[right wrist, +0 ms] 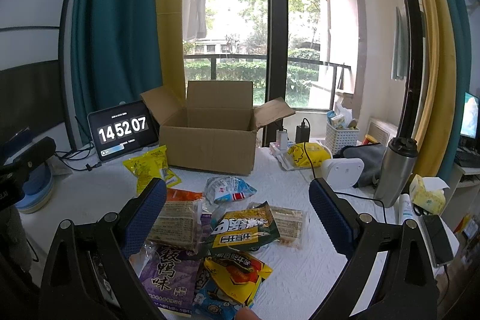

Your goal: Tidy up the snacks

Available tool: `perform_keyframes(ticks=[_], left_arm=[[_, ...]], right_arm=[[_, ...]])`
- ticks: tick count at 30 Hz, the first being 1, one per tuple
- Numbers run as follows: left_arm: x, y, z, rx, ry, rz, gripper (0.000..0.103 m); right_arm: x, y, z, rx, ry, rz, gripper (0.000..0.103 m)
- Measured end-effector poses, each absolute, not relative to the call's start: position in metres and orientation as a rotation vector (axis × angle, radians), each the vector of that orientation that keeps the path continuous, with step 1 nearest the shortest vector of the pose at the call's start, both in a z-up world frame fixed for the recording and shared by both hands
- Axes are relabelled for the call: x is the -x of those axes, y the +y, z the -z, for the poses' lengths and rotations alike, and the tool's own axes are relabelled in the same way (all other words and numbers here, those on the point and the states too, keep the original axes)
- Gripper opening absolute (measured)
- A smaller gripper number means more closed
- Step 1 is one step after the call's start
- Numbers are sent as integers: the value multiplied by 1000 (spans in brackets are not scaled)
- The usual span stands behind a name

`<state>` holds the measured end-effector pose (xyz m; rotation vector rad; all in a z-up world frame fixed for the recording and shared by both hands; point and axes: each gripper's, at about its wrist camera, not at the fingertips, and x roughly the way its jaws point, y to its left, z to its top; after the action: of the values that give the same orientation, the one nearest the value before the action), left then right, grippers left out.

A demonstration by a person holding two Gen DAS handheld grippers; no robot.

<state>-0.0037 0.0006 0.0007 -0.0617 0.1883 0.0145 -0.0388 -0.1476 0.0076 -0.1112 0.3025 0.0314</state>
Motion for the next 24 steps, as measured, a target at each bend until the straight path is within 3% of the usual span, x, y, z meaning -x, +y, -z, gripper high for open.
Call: perform_keyframes(ticks=[24], left_arm=[[3,1,-1,60,189,-13,103]], right_arm=[[39,-148,-4,109,314,-32,98]])
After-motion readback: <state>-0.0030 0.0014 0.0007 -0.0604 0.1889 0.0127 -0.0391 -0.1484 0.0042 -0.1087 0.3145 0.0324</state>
